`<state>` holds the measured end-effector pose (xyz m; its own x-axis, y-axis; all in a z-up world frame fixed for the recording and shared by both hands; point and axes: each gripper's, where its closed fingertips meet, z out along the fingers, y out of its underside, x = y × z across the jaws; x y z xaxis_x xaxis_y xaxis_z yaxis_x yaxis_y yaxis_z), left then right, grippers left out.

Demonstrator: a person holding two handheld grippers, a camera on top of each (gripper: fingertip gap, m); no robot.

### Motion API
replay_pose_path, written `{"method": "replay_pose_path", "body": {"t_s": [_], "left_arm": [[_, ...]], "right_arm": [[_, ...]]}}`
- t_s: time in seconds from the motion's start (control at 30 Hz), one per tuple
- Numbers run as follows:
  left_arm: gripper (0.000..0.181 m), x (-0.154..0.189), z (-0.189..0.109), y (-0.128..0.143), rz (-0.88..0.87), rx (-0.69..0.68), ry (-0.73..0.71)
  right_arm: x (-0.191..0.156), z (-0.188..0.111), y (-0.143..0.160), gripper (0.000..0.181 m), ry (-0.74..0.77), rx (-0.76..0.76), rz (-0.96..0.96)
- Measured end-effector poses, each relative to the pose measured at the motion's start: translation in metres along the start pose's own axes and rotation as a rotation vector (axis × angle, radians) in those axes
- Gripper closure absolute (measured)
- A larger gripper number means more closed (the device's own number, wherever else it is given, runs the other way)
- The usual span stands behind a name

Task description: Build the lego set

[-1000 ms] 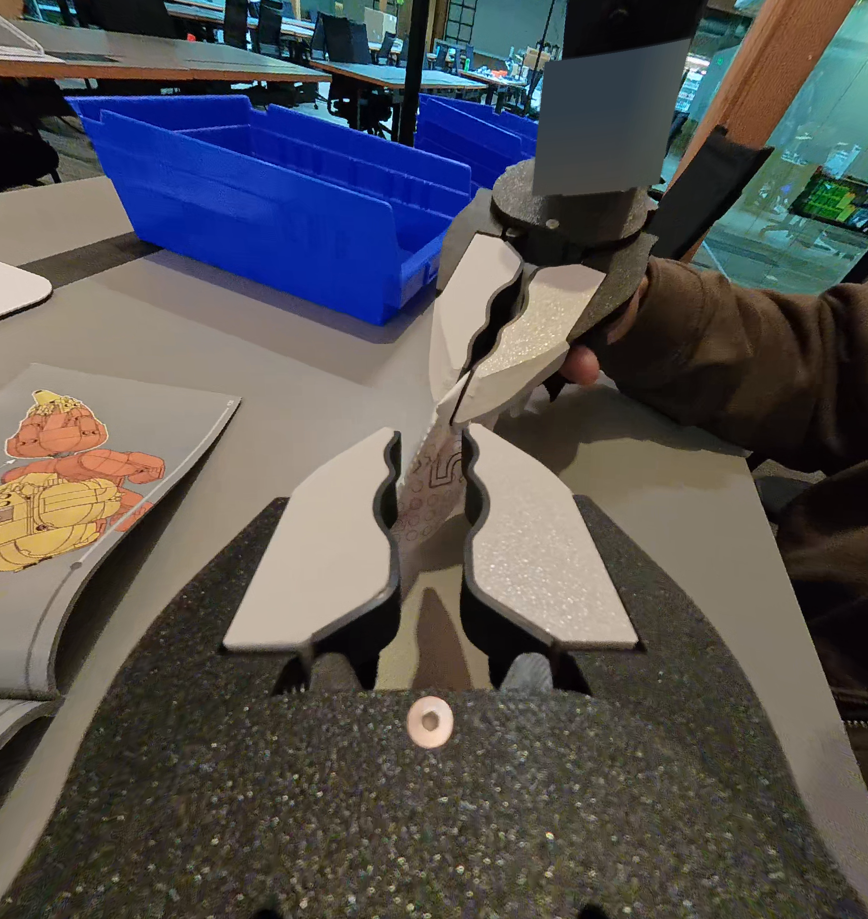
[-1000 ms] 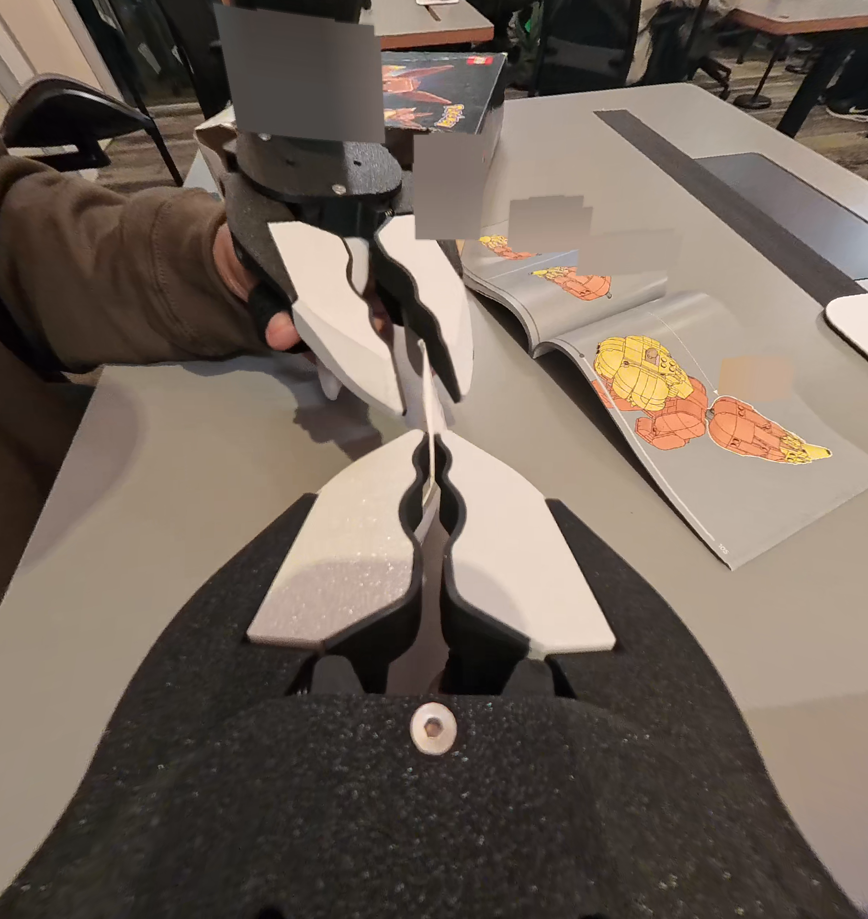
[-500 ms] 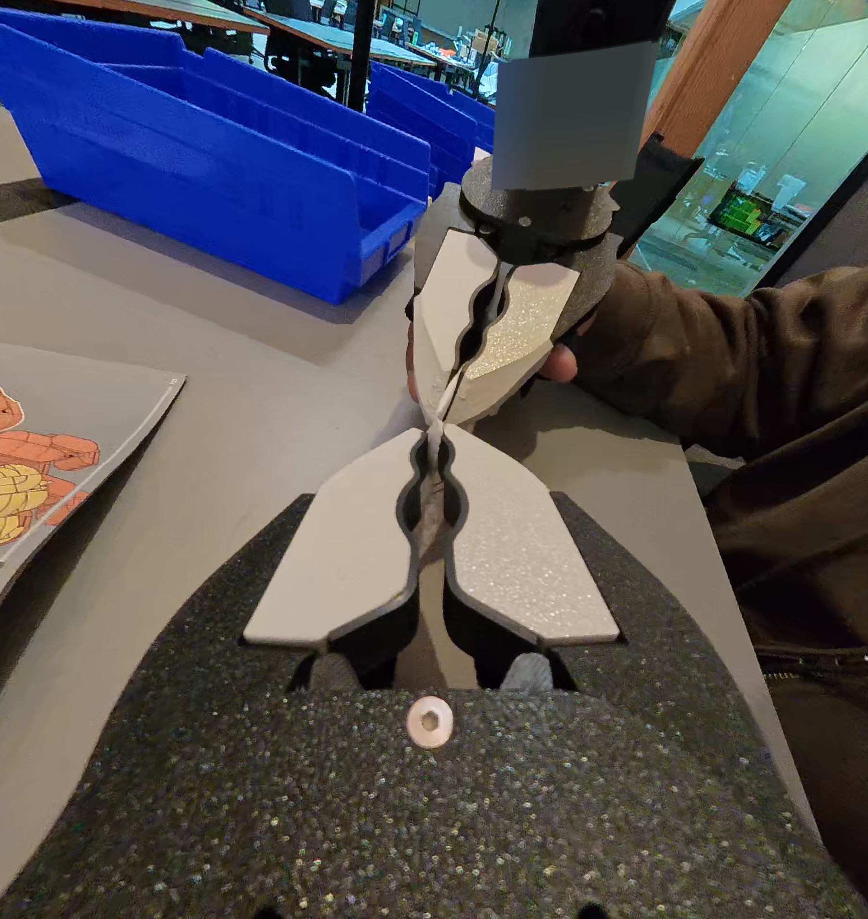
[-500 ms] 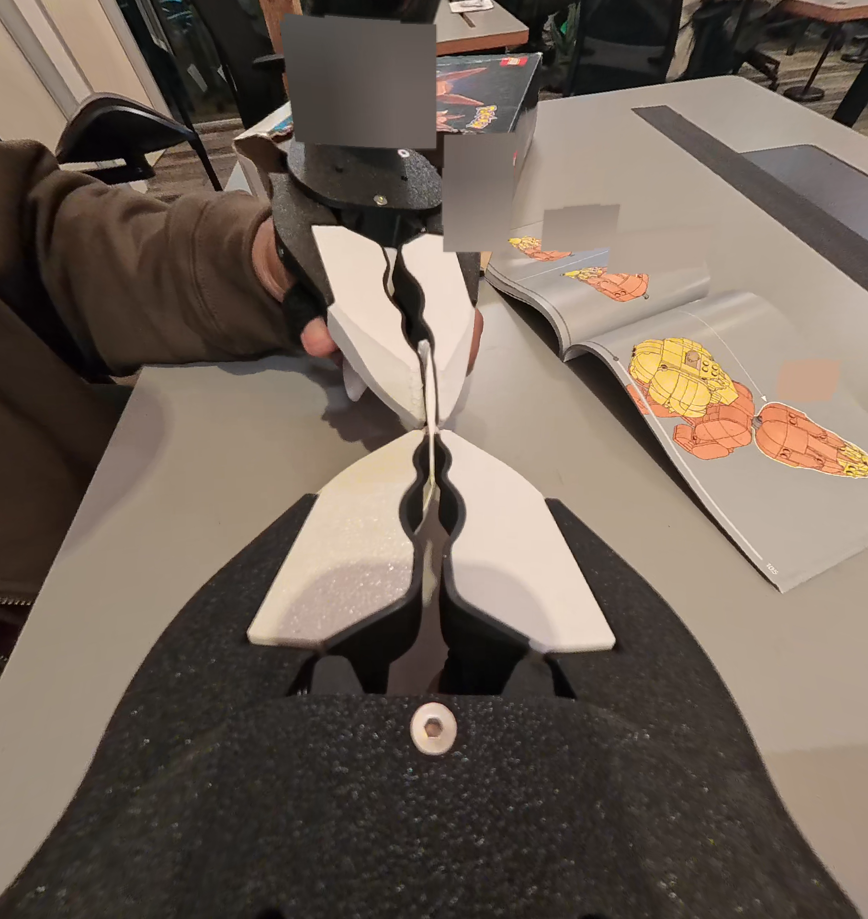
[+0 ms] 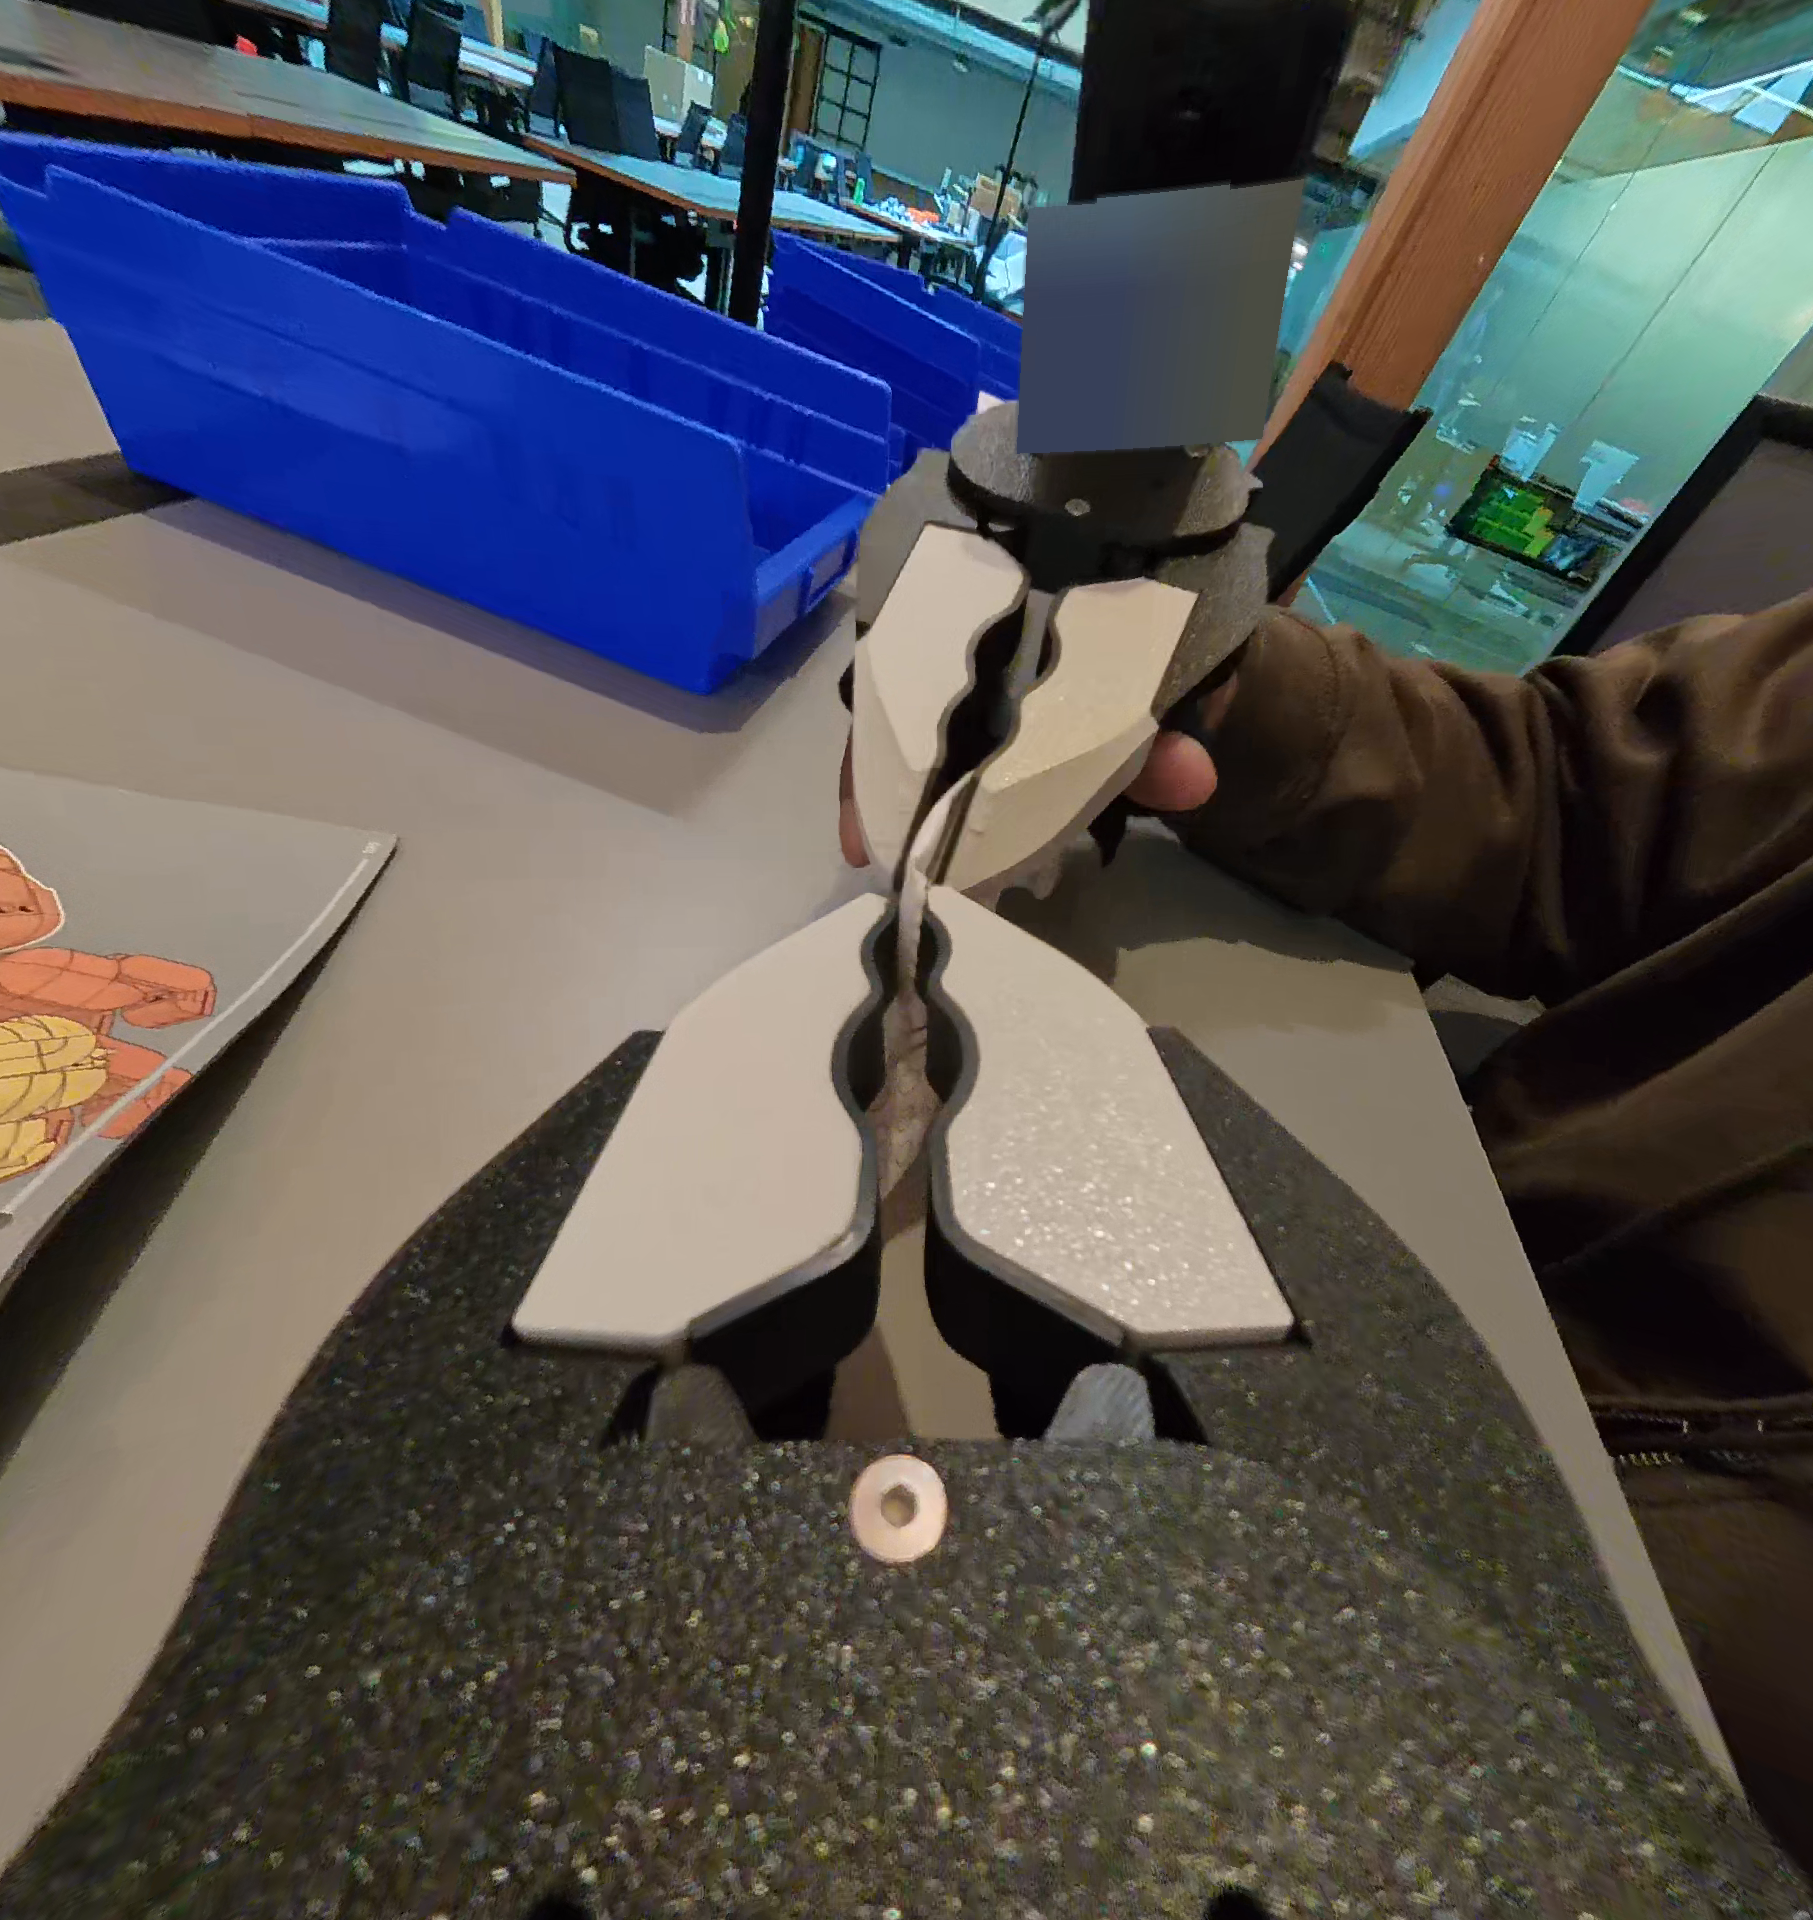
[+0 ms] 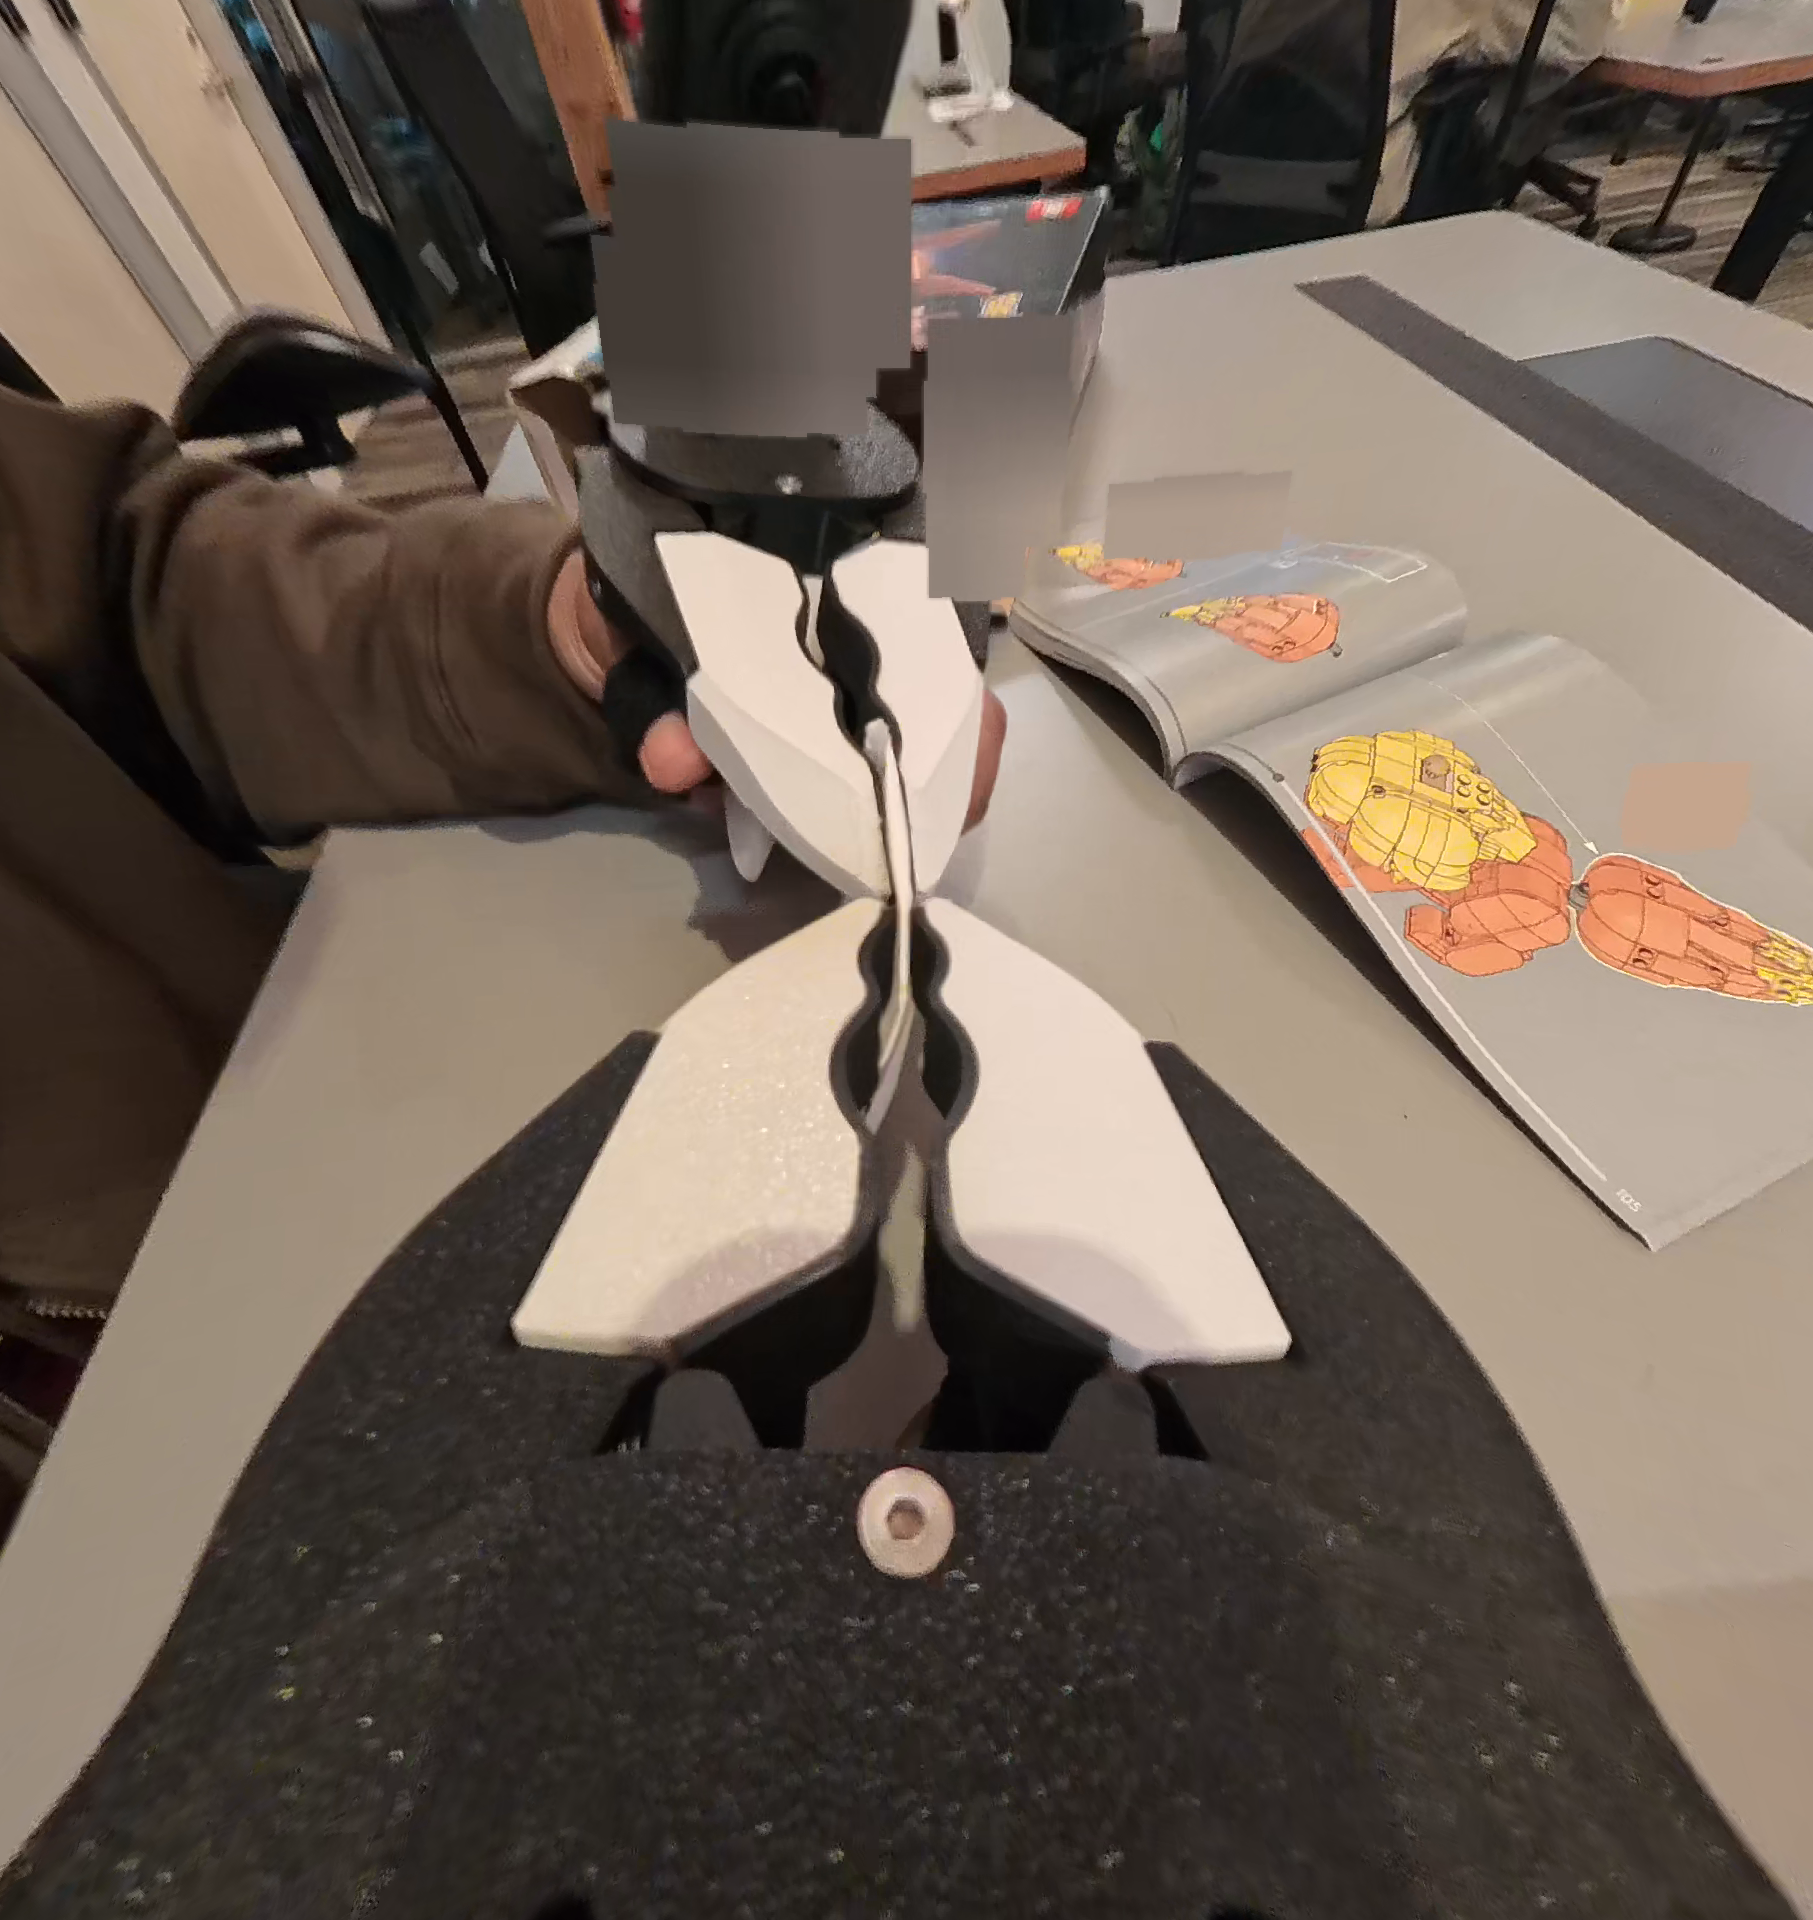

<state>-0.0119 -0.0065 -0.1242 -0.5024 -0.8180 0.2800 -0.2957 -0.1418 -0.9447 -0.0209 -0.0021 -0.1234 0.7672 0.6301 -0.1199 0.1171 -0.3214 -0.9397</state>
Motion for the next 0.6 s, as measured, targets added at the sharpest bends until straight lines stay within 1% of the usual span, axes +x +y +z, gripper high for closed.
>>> {"method": "replay_pose_path", "body": {"t_s": [0.07,0.2,0.33,0.47,0.57,0.6], "left_arm": [[0.179,0.000,-0.002,-0.006,0.008,0.044,-0.016],[0.180,0.001,-0.006,-0.017,0.008,0.117,-0.009],[0.180,0.000,-0.008,-0.016,-0.008,0.113,-0.003],[0.178,0.003,-0.007,-0.016,0.014,0.109,0.000],[0.170,0.005,-0.007,-0.013,0.022,0.094,0.006],[0.169,0.005,-0.007,-0.013,0.025,0.092,0.007]], "right_arm": [[0.000,-0.002,-0.005,0.168,-0.010,0.036,0.032],[-0.002,0.001,-0.003,0.162,-0.008,0.020,0.019],[-0.004,0.004,-0.001,0.169,0.005,0.006,-0.013],[-0.002,0.003,0.000,0.176,0.016,-0.004,-0.026],[-0.001,0.002,0.003,0.178,0.023,-0.023,-0.038],[-0.001,0.002,0.004,0.178,0.021,-0.027,-0.040]]}}
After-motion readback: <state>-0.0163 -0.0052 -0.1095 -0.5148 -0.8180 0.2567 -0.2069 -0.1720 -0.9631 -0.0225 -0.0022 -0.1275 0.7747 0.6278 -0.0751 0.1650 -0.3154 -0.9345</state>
